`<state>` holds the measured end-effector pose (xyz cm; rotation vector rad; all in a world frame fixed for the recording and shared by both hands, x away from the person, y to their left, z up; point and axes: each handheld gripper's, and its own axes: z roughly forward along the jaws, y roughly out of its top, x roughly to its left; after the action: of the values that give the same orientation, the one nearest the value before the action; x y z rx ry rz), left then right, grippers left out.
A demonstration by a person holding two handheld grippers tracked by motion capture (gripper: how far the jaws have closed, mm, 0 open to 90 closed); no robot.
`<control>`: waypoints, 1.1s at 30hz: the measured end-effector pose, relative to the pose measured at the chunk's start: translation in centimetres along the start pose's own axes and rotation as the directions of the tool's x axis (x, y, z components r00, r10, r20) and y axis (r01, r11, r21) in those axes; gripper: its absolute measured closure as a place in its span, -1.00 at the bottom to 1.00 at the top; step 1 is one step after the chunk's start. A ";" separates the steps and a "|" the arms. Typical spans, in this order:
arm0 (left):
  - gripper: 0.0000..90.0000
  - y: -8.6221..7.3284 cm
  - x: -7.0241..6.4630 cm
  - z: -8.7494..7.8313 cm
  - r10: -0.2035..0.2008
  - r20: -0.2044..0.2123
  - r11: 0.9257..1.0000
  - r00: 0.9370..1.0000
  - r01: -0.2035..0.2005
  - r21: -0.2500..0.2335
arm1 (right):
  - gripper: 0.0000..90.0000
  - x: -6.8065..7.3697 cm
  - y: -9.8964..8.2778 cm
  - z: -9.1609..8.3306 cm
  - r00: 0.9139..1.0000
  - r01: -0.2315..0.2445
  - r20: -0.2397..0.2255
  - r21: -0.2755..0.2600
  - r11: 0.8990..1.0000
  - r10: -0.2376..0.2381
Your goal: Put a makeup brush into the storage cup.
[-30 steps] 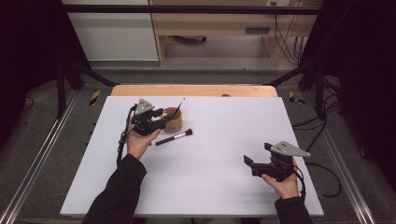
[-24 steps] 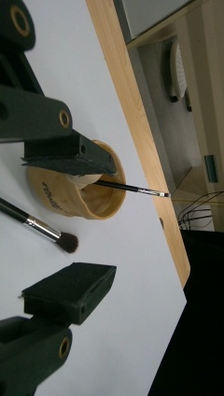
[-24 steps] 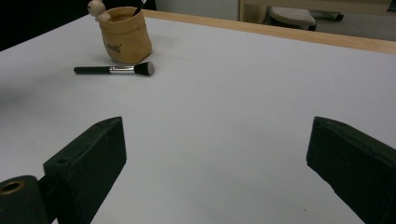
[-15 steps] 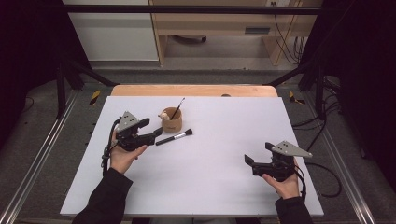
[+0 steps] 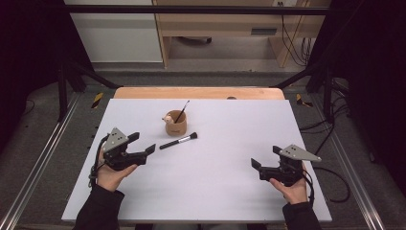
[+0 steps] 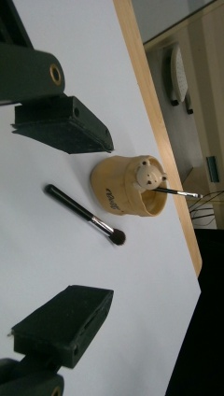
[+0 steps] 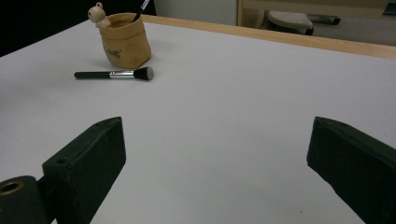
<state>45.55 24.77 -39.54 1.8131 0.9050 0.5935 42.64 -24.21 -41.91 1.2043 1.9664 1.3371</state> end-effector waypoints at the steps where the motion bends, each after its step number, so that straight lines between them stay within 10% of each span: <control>1: -0.52 -0.2 0.0 -0.1 -0.005 0.000 1.000 1.000 0.005 -0.004 | -0.89 0.0 0.0 0.0 1.000 0.000 0.001 0.000 1.000 0.000; 33: -0.82 -3.3 2.3 -1.5 -0.008 -0.030 0.997 1.000 0.010 0.077 | -0.89 0.0 0.1 -0.3 1.000 -0.003 0.007 -0.006 1.000 0.003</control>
<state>44.78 28.23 -41.99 1.8727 0.9671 0.5887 42.43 -24.38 -41.72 1.2083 1.9548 1.3382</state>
